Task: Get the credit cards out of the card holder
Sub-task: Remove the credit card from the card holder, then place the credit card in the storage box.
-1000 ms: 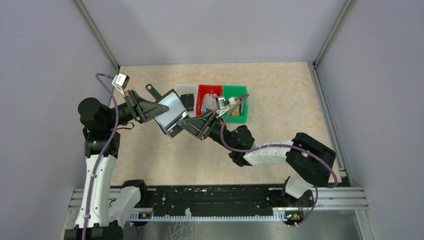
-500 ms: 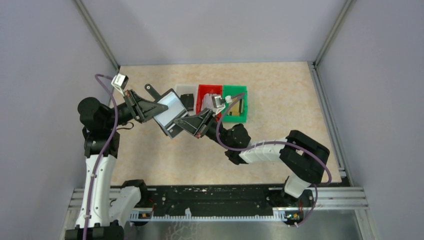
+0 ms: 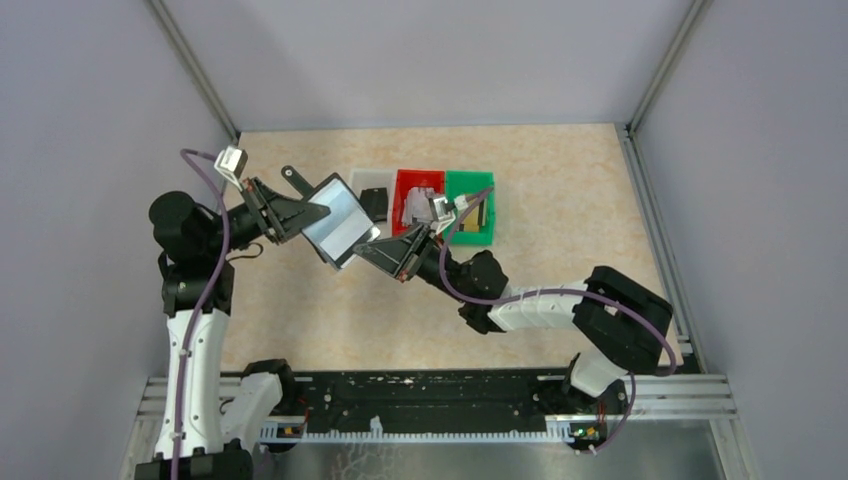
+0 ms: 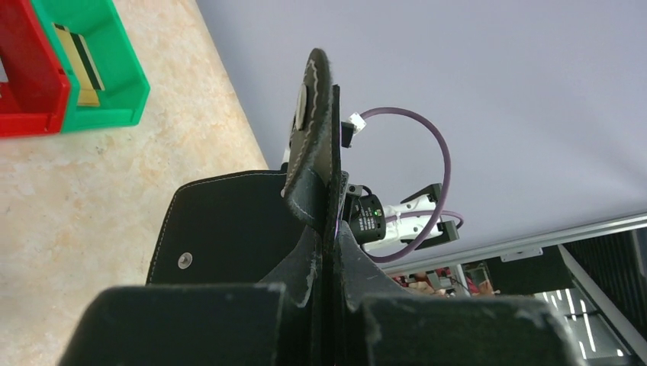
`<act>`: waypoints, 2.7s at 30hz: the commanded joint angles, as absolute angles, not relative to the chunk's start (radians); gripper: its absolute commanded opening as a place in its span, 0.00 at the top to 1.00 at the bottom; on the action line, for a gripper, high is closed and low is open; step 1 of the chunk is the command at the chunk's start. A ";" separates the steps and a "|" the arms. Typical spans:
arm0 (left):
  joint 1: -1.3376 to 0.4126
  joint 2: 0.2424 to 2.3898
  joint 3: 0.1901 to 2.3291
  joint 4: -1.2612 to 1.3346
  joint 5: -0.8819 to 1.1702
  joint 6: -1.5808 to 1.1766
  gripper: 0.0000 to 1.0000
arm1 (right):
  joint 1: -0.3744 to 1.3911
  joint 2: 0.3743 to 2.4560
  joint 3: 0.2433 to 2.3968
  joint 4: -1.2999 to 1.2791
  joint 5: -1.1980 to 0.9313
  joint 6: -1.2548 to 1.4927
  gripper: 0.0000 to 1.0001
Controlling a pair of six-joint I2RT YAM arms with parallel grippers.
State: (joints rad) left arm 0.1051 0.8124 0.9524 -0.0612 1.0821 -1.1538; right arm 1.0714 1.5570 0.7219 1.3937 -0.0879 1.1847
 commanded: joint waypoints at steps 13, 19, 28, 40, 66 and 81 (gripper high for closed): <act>0.145 0.884 1.142 -0.404 1.025 -0.569 1.00 | 0.844 1.016 0.673 0.462 -0.226 0.964 1.00; 0.146 0.893 1.169 -0.453 1.085 -0.407 1.00 | 0.648 1.111 0.876 0.027 -0.336 0.815 1.00; 0.146 0.907 1.129 -0.520 1.185 -0.327 1.00 | 0.558 1.612 1.343 -0.358 -0.357 0.516 1.00; 0.146 0.909 1.110 -0.443 1.307 -0.364 1.00 | 0.552 2.071 1.825 -0.542 -0.258 0.390 1.00; 0.144 0.915 1.098 -0.317 1.395 -0.465 1.00 | 0.526 1.980 1.904 -0.595 -0.042 0.314 0.40; 0.143 0.873 1.040 -0.199 1.562 -0.572 1.00 | 0.703 1.271 1.383 -0.166 -0.729 0.144 0.01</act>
